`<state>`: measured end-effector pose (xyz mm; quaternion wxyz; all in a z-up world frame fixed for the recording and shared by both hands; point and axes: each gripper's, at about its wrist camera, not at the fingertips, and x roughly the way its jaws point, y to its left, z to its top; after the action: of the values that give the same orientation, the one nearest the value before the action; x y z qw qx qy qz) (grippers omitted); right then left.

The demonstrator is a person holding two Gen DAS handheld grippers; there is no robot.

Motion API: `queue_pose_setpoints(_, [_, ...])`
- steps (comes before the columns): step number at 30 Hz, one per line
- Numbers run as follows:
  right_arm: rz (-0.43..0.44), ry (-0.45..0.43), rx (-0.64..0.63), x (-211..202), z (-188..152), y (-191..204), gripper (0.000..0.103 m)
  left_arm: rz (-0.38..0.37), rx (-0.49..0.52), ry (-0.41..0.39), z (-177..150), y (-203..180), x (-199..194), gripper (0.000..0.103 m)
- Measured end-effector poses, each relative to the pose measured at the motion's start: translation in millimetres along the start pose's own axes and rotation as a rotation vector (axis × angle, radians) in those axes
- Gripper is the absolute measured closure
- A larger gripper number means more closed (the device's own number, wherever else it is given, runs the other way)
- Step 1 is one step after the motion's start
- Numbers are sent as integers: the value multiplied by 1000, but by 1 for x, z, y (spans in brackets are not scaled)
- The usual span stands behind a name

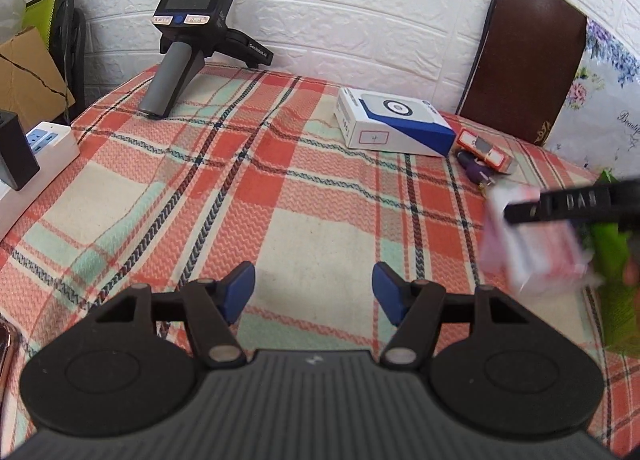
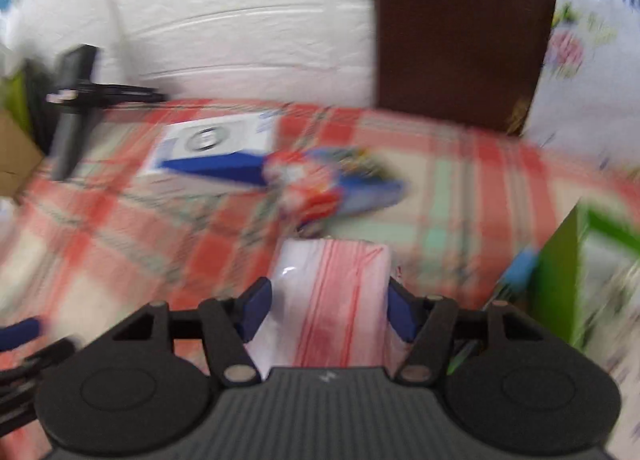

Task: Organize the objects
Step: 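Reach to the pink-striped zip bag and grasp it with the right tool, then carry the zip bag into the green box and open the right tool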

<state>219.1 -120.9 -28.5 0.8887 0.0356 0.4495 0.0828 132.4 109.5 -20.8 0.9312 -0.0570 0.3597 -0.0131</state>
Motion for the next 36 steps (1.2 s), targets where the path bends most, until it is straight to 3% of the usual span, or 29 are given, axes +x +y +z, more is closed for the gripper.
queue_pose_setpoints(6, [238, 21, -80, -36, -58, 40, 40, -91, 10, 18, -5, 3, -16, 36])
queue_pose_setpoints(10, [234, -191, -100, -83, -99, 38, 15, -164, 26, 55, -14, 3, -28, 36])
queue_pose_setpoints(11, [238, -216, -122, -90, -111, 38, 13, -197, 25, 70, -15, 3, -29, 36])
queue_pose_setpoints(14, [202, -191, -204, -91, -138, 42, 13, -283, 14, 130, -22, -3, -27, 35])
queue_pose_setpoints(17, [211, -155, -201, -81, -146, 44, 13, -297, -27, 197, -28, -10, -13, 21])
queue_pose_setpoints(19, [221, -153, -198, -72, -144, 45, 10, -315, -55, 196, -31, -14, -9, 8])
queue_pose_setpoints(20, [229, -155, -204, -66, -142, 47, 10, -323, -51, 190, -33, -18, -8, 8])
queue_pose_setpoints(21, [245, -146, -203, -59, -141, 48, 12, -313, -33, 173, -36, -24, -8, 9])
queue_pose_setpoints(22, [255, -148, -202, -55, -140, 51, 25, -306, -3, 154, -38, -31, -11, 26])
queue_pose_setpoints(23, [263, -161, -222, -54, -141, 58, 32, -344, 10, 147, -39, -35, -14, 42])
queue_pose_setpoints(24, [236, -169, -236, -55, -141, 65, 35, -348, -4, 146, -37, -37, -17, 47])
queue_pose_setpoints(27, [238, -200, -209, -62, -143, 63, 48, -330, 33, 127, -28, -46, -28, 51])
queue_pose_setpoints(29, [240, -245, -188, -75, -145, 55, 49, -360, 49, 95, -20, -55, -41, 51])
queue_pose_setpoints(33, [134, -424, -204, -111, -144, 45, 49, -420, 142, -21, 2, -97, -71, 51])
queue_pose_setpoints(36, [67, -498, -139, -133, -139, 14, 49, -482, 221, -58, 13, -143, -77, 51])
